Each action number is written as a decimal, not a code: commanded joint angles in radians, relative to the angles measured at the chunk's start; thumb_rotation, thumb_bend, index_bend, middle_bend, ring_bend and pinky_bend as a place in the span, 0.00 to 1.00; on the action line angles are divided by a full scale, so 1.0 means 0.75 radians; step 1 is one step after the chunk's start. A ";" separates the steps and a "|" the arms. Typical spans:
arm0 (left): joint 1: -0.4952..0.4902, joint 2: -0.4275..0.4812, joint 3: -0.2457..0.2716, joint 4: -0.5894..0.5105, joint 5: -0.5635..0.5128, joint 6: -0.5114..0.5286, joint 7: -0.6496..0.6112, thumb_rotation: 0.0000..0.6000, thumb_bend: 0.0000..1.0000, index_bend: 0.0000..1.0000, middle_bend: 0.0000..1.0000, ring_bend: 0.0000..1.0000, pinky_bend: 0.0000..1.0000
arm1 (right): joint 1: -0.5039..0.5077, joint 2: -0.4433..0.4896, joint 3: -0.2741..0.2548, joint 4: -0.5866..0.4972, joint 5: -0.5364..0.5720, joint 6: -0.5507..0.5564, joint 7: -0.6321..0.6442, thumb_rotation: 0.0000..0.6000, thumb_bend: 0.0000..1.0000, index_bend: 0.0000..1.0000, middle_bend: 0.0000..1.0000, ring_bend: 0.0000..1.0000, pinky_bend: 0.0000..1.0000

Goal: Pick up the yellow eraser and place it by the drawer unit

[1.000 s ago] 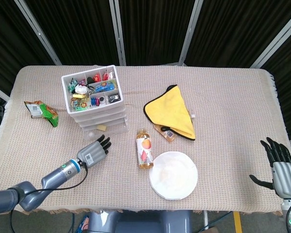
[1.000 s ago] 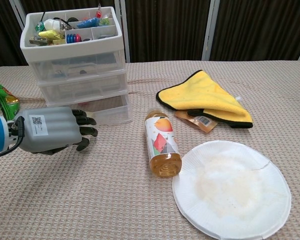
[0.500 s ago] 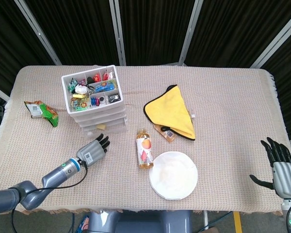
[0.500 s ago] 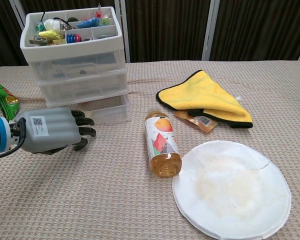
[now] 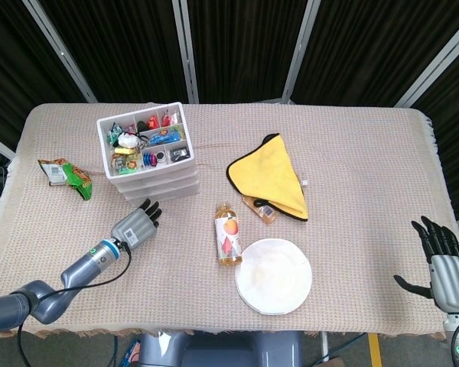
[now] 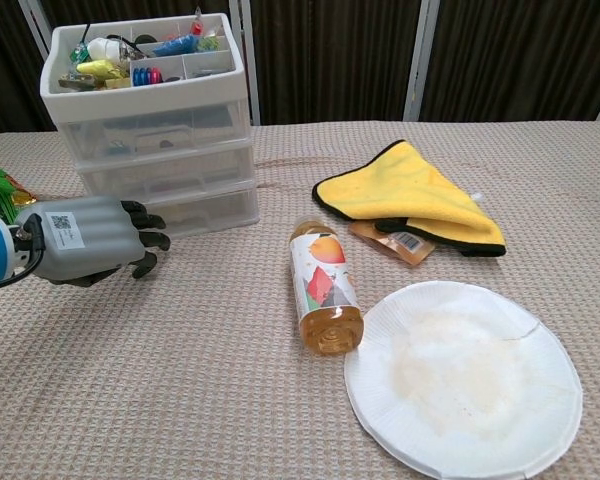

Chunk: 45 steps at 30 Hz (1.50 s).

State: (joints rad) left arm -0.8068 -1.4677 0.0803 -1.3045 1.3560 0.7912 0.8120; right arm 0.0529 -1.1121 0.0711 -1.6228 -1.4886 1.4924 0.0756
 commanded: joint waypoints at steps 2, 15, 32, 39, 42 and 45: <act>0.006 0.004 -0.005 0.011 -0.019 -0.002 0.006 1.00 1.00 0.37 0.13 0.08 0.15 | 0.000 0.000 0.000 0.000 0.001 -0.001 0.000 1.00 0.01 0.08 0.00 0.00 0.00; 0.028 0.027 -0.001 0.027 -0.050 0.008 0.015 1.00 1.00 0.37 0.14 0.08 0.15 | 0.000 -0.002 0.001 -0.001 0.001 0.000 -0.005 1.00 0.02 0.08 0.00 0.00 0.00; 0.078 0.086 0.006 -0.072 -0.023 0.097 -0.036 1.00 1.00 0.34 0.12 0.06 0.13 | 0.000 -0.002 0.001 -0.003 0.003 -0.001 -0.008 1.00 0.01 0.08 0.00 0.00 0.00; 0.190 0.220 0.039 -0.348 0.184 0.397 -0.156 1.00 0.71 0.28 0.07 0.04 0.10 | -0.001 -0.001 0.001 0.000 0.000 0.003 -0.011 1.00 0.01 0.08 0.00 0.00 0.00; 0.282 0.256 0.042 -0.439 0.226 0.572 -0.217 1.00 0.43 0.23 0.01 0.00 0.06 | -0.002 -0.003 0.000 0.004 -0.008 0.010 -0.019 1.00 0.02 0.08 0.00 0.00 0.00; 0.353 0.273 0.042 -0.490 0.241 0.690 -0.249 1.00 0.29 0.18 0.00 0.00 0.02 | -0.002 -0.005 0.000 0.009 -0.014 0.014 -0.025 1.00 0.01 0.08 0.00 0.00 0.00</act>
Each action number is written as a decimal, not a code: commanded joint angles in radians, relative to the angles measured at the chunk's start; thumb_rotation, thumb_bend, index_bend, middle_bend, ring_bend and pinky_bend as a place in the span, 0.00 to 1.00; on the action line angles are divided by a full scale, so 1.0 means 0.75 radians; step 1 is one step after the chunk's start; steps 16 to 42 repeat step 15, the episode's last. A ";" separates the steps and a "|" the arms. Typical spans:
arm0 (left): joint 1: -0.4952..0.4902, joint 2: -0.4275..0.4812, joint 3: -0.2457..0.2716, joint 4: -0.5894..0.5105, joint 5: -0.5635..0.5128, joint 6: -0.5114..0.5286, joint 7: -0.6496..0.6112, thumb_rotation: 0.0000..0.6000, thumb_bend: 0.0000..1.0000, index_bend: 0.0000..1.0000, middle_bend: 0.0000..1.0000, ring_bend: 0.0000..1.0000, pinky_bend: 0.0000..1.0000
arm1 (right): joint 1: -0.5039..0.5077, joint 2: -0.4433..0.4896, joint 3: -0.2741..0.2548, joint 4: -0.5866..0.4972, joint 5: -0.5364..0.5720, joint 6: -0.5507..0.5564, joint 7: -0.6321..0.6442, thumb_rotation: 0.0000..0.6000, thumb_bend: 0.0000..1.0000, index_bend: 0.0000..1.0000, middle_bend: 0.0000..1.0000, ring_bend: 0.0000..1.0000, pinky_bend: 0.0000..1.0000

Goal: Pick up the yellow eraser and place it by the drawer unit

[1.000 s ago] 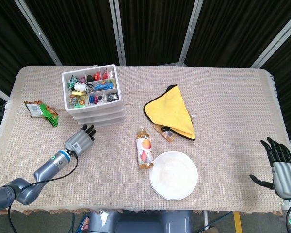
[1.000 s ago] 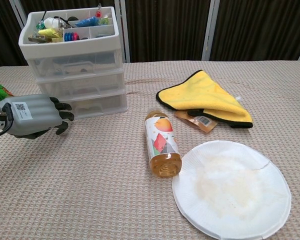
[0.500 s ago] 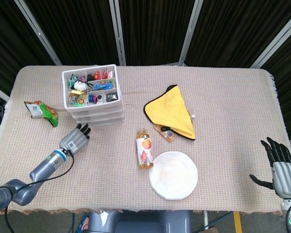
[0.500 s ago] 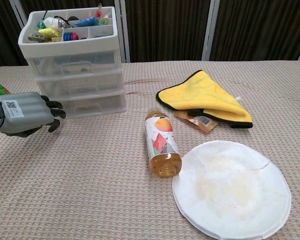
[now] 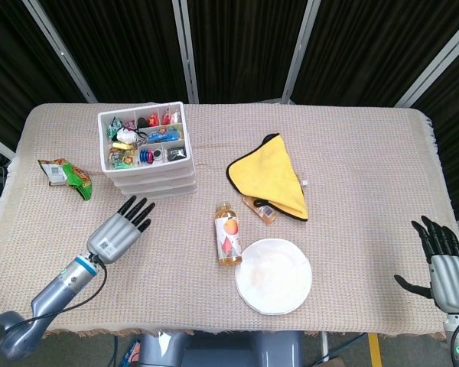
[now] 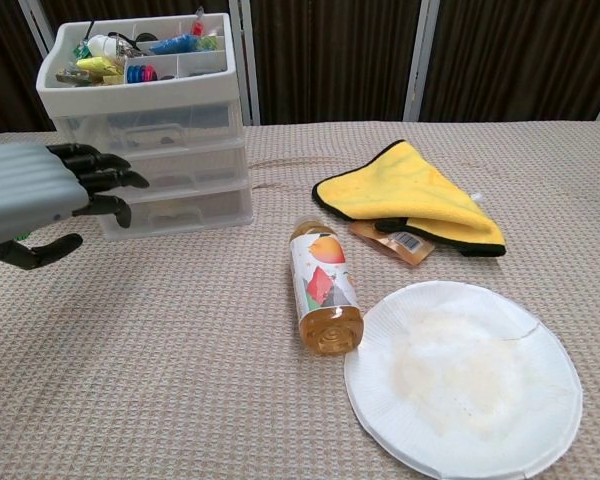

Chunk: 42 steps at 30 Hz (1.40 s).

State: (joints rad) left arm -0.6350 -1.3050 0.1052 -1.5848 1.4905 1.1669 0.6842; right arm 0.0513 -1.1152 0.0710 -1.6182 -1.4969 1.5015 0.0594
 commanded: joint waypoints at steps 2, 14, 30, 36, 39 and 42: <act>0.175 0.067 0.012 -0.145 0.072 0.271 -0.097 1.00 0.26 0.15 0.00 0.00 0.00 | 0.001 -0.004 0.000 0.007 -0.008 0.006 -0.012 1.00 0.01 0.08 0.00 0.00 0.00; 0.475 0.128 0.038 -0.174 0.002 0.598 -0.241 1.00 0.14 0.01 0.00 0.00 0.00 | 0.025 -0.033 -0.009 0.073 -0.108 0.043 -0.129 1.00 0.00 0.06 0.00 0.00 0.00; 0.498 0.127 0.041 -0.159 0.001 0.614 -0.265 1.00 0.14 0.01 0.00 0.00 0.00 | 0.026 -0.039 -0.010 0.079 -0.116 0.048 -0.134 1.00 0.00 0.06 0.00 0.00 0.00; 0.498 0.127 0.041 -0.159 0.001 0.614 -0.265 1.00 0.14 0.01 0.00 0.00 0.00 | 0.026 -0.039 -0.010 0.079 -0.116 0.048 -0.134 1.00 0.00 0.06 0.00 0.00 0.00; 0.498 0.127 0.041 -0.159 0.001 0.614 -0.265 1.00 0.14 0.01 0.00 0.00 0.00 | 0.026 -0.039 -0.010 0.079 -0.116 0.048 -0.134 1.00 0.00 0.06 0.00 0.00 0.00; 0.498 0.127 0.041 -0.159 0.001 0.614 -0.265 1.00 0.14 0.01 0.00 0.00 0.00 | 0.026 -0.039 -0.010 0.079 -0.116 0.048 -0.134 1.00 0.00 0.06 0.00 0.00 0.00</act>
